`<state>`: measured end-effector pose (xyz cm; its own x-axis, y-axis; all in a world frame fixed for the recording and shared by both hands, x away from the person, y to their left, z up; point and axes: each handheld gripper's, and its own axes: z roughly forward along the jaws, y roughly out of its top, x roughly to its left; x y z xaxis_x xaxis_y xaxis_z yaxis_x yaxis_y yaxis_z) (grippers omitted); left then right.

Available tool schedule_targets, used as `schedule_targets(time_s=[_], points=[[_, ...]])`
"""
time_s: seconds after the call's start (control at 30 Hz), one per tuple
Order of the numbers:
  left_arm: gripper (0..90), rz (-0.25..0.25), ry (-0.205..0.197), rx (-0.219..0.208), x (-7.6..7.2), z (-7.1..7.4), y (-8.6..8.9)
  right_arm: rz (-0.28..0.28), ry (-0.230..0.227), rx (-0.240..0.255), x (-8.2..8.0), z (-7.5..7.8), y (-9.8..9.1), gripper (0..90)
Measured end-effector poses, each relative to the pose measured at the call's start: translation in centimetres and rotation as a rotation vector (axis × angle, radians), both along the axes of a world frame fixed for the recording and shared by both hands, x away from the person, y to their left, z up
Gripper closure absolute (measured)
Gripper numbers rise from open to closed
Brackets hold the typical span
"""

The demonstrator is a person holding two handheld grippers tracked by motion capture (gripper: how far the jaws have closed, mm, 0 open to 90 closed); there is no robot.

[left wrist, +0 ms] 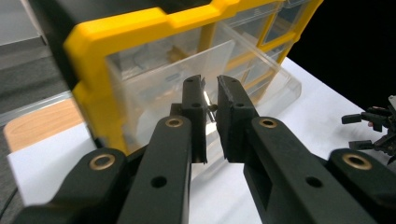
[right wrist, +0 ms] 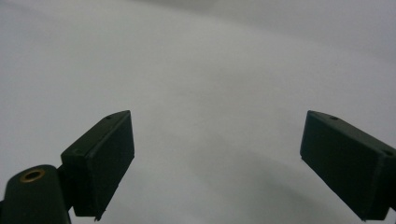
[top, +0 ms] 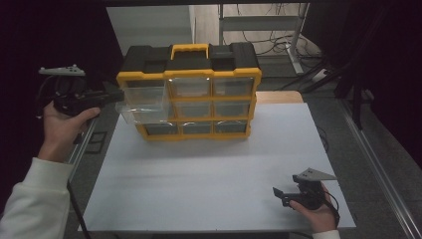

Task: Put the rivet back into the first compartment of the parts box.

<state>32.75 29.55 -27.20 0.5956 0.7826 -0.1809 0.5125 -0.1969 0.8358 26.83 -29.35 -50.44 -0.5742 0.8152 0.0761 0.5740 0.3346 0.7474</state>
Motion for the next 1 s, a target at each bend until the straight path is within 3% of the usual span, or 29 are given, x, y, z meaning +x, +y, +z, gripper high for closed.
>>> schedule_targets(time_s=[0.2,0.27,0.3,0.33,0.37,0.4,0.47,0.5,0.77,0.87,1.0], points=[[82.5,-0.022,0.009,0.018,1.4,0.0,-2.1,0.004,0.005,0.002,0.2,-0.1,0.0,10.2],[79.7,-0.013,-0.012,0.027,1.6,-0.1,-2.6,0.003,0.000,0.002,0.3,-0.1,-0.1,10.2],[72.3,-0.013,-0.012,0.027,1.6,-0.1,-2.6,0.003,0.000,0.002,0.3,-0.1,-0.1,10.2],[58.6,0.004,-0.046,0.045,1.5,-0.1,-3.1,0.006,-0.002,0.001,0.3,0.0,-0.1,10.2],[46.1,0.004,-0.046,0.045,1.5,-0.1,-3.1,0.006,-0.002,0.001,0.3,0.0,-0.1,10.2],[46.1,0.018,-0.047,0.049,1.5,0.0,-3.1,0.009,-0.003,0.000,0.4,0.0,-0.1,10.2],[25.5,0.018,-0.045,0.050,1.1,0.0,-3.0,0.014,0.000,-0.002,0.5,-0.1,0.0,10.2],[22.6,0.018,-0.045,0.050,1.1,0.0,-3.0,0.014,0.000,-0.002,0.5,-0.1,0.0,10.2],[14.4,0.024,-0.040,0.025,-1.9,-1.0,-1.5,0.024,-0.003,-0.007,0.5,0.0,0.2,10.2],[14.2,0.027,-0.035,0.015,-3.1,-1.9,-0.7,0.029,-0.005,-0.015,0.5,0.0,0.5,10.2],[14.4,0.037,-0.017,-0.018,-5.0,-4.2,0.5,0.034,-0.003,-0.021,0.7,0.0,0.8,10.2]])
